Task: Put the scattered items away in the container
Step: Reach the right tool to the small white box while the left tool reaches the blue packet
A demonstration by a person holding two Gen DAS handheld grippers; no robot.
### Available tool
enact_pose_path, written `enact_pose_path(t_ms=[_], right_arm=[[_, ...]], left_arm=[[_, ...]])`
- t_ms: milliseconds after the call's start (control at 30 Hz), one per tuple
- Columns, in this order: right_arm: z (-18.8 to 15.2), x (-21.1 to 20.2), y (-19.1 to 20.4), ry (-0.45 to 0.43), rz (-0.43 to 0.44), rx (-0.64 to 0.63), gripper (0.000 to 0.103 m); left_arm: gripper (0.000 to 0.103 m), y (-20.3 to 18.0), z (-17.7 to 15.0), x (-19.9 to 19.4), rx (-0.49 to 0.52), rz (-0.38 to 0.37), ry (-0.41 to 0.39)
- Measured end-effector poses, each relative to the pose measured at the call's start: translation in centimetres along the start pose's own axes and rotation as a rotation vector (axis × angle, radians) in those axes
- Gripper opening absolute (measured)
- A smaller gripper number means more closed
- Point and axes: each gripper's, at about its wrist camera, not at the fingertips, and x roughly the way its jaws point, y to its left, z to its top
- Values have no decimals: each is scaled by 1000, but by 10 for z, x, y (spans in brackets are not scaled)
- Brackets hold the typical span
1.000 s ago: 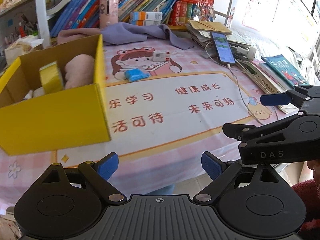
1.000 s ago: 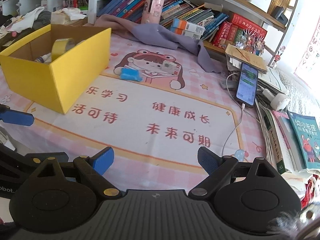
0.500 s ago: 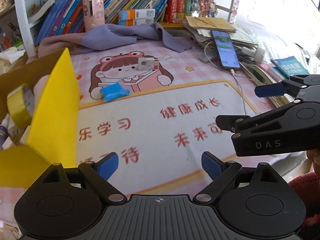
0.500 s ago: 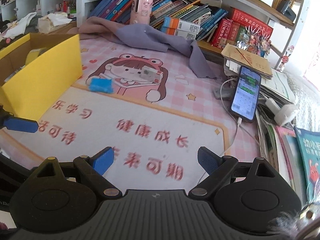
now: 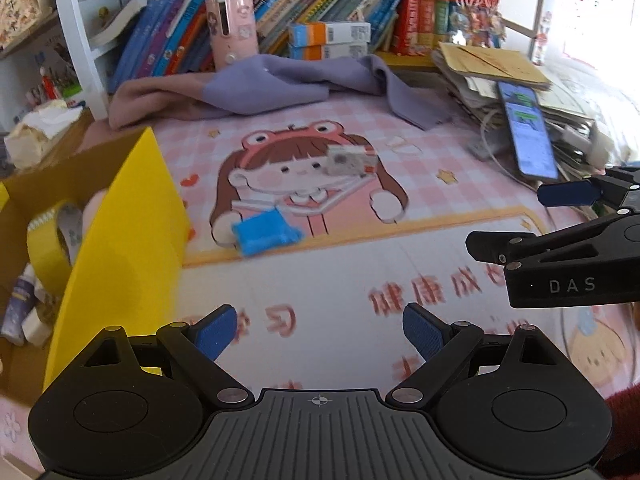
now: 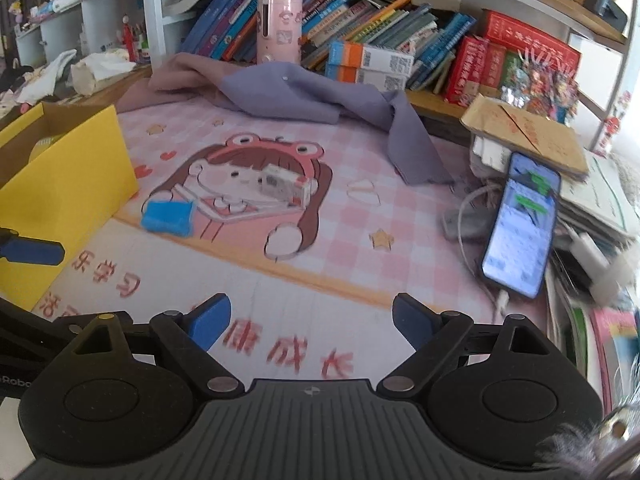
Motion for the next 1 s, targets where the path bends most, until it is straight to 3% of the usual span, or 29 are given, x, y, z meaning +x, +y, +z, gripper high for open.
enact_pose_path(t_ms=[200, 533, 1000], right_arm=[[29, 26, -12, -39, 26, -9, 88], [68, 75, -20, -60, 51, -31, 88], [90, 129, -13, -61, 81, -97, 88]], left_arm=[[92, 2, 25, 21, -19, 60, -22], [92, 23, 47, 65, -81, 122, 21], [91, 32, 57, 100, -92, 160, 30]])
